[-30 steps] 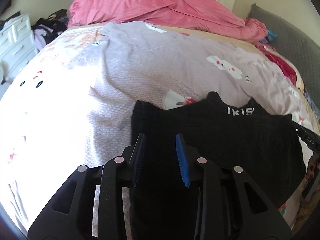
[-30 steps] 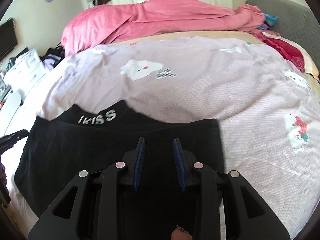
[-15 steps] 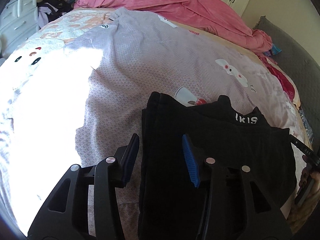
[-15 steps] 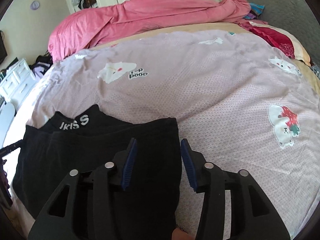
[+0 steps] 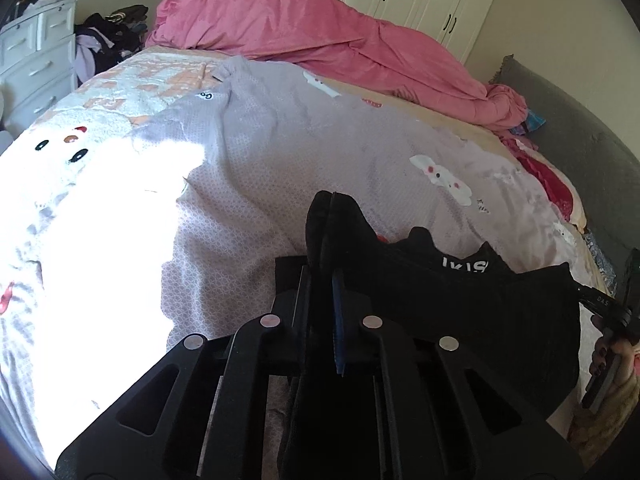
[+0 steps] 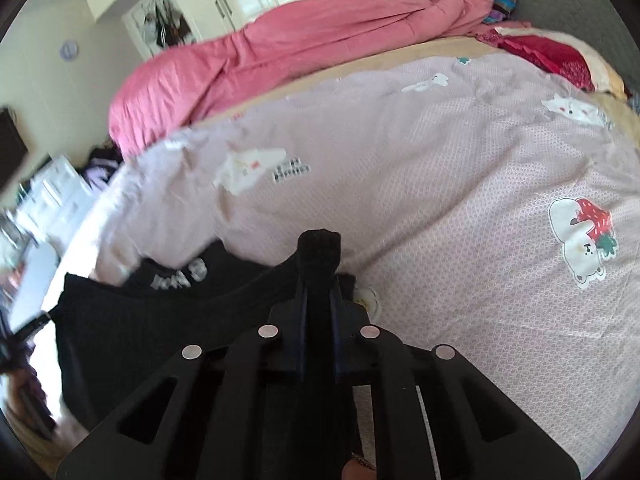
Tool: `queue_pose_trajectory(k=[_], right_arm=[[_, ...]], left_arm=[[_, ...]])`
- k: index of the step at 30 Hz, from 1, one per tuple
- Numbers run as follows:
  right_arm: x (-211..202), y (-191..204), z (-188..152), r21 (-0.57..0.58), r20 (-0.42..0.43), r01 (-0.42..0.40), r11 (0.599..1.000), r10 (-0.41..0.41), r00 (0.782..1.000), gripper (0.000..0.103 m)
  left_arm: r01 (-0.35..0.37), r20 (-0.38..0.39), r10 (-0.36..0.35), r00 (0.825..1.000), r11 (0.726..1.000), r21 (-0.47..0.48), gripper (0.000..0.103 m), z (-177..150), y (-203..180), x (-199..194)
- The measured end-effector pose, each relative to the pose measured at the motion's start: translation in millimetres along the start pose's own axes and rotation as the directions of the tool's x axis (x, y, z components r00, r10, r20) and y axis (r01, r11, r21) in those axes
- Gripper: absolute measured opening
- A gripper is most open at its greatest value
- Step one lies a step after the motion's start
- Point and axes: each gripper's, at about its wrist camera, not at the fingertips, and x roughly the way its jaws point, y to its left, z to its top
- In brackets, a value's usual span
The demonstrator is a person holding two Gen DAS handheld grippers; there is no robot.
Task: Fold small clothes
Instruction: 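Open both tools and release the folded hem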
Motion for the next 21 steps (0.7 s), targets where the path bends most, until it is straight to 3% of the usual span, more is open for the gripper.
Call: queue_pose_trajectory(k=[5, 7, 10, 14, 21], right_arm=[[10.4, -17.8, 10.5, 0.093, -0.001, -0.025, 0.995, 0.025, 1.000, 0.009], [22.6, -21.5, 6.3, 0.101, -0.028, 0.004, 0.995, -0.001, 1.000, 0.009], [39.8, -19.6, -5.1, 0.064, -0.071, 0.080, 0.995, -0.075, 0.995, 0.009], [41.5, -16.4, -13.1, 0.034, -0.062, 0.138, 0.990, -0.135, 0.989, 0.015], [32.0, -13.8, -21.9, -0.010, -0.048, 0.183, 0.983, -0.183, 0.982, 0.023]], left_arm=[[0.004, 0.000, -0.004, 1.000, 0.998, -0.064, 0.003, 5.2, 14.5, 7.7], [-0.008, -0.021, 0.006, 1.000, 0.997, -0.083, 0.003, 2.2, 20.2, 20.0], [-0.044, -0.058, 0.040, 0.998, 0.997, -0.063, 0.003, -8.4, 20.2, 37.6], [-0.065, -0.088, 0.060, 0.994, 0.996, -0.059, 0.006, -22.5, 22.4, 47.3], [-0.079, -0.091, 0.077, 0.993, 0.997, -0.025, 0.018, -25.5, 19.4, 39.5]])
